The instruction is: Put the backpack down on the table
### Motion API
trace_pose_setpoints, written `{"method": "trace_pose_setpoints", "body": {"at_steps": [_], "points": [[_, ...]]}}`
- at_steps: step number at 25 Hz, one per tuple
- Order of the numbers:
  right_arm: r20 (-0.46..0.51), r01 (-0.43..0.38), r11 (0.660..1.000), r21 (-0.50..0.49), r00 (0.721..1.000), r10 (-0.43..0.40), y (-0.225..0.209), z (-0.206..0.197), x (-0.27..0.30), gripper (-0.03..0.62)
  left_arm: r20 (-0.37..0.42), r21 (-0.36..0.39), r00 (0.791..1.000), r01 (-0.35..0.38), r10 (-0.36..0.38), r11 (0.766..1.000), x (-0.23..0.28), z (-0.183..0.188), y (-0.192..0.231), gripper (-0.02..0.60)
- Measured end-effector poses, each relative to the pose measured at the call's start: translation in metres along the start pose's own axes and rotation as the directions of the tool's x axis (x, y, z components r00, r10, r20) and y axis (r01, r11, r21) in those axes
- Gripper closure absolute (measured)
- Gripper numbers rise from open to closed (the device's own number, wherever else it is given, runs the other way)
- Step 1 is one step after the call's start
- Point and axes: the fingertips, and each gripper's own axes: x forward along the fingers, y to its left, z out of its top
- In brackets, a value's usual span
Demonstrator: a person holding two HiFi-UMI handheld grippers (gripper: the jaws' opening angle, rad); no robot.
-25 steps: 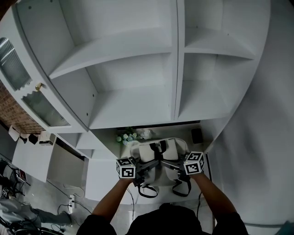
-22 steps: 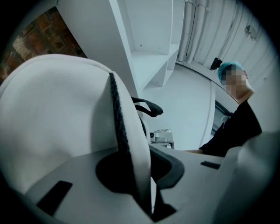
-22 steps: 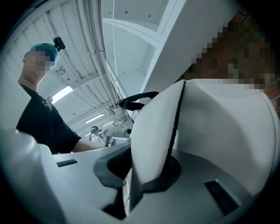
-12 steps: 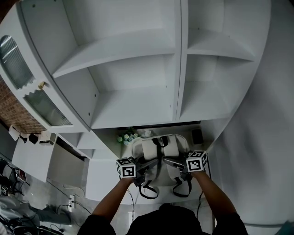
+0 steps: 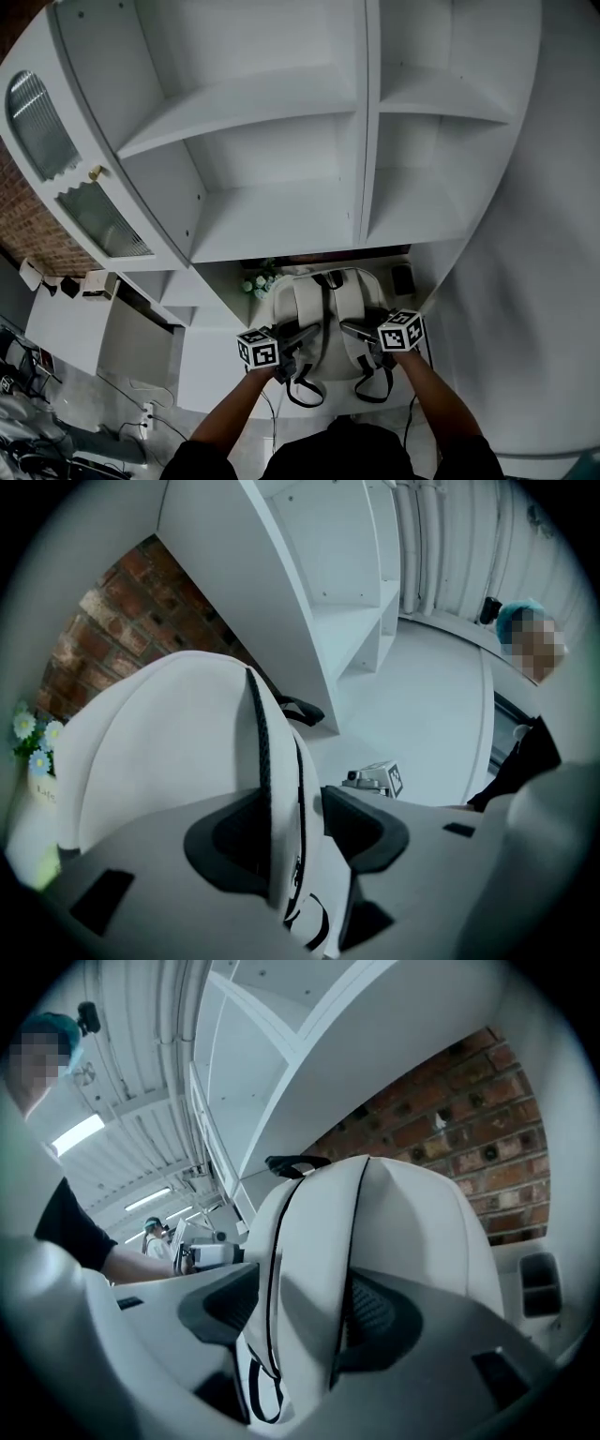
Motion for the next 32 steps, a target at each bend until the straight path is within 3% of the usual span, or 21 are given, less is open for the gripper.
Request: {"method": "trace_pose_setpoints", "body": {"at_steps": [6, 14, 21, 28, 32], "points": [[0.067, 0.048, 0.993, 0.112, 0.996, -0.056, -0.011, 0.004, -0.023, 0.327, -0.002, -0.049, 0.998, -0.059, 0.059, 0.997, -0.018, -0.019, 0.017, 0.376], [0.101, 0.104, 0.991, 0.087, 0.988, -0.113, -0.001, 0.008, -0.038, 0.327, 0.002, -0.054, 0.998, -0.066, 0.066, 0.996, -0.038, -0.024, 0.008, 0.371], [0.035, 0.076, 0.997, 0.010, 0.996, -0.076, 0.044, -0.009, -0.031, 0.327, -0.001, -0.055, 0.999, -0.034, 0.034, 0.998, -0.053, -0.033, -0.015, 0.371], [0.065, 0.101, 0.994, -0.032, 0.993, -0.099, 0.078, -0.010, -0.030, 0.327, -0.046, -0.017, 0.999, 0.021, -0.022, 1.000, -0.065, -0.041, -0.050, 0.371], [0.096, 0.128, 0.991, -0.035, 0.988, -0.124, 0.102, -0.014, -0.026, 0.329, -0.066, 0.018, 0.998, 0.019, -0.018, 1.000, -0.071, -0.046, -0.069, 0.371]]}}
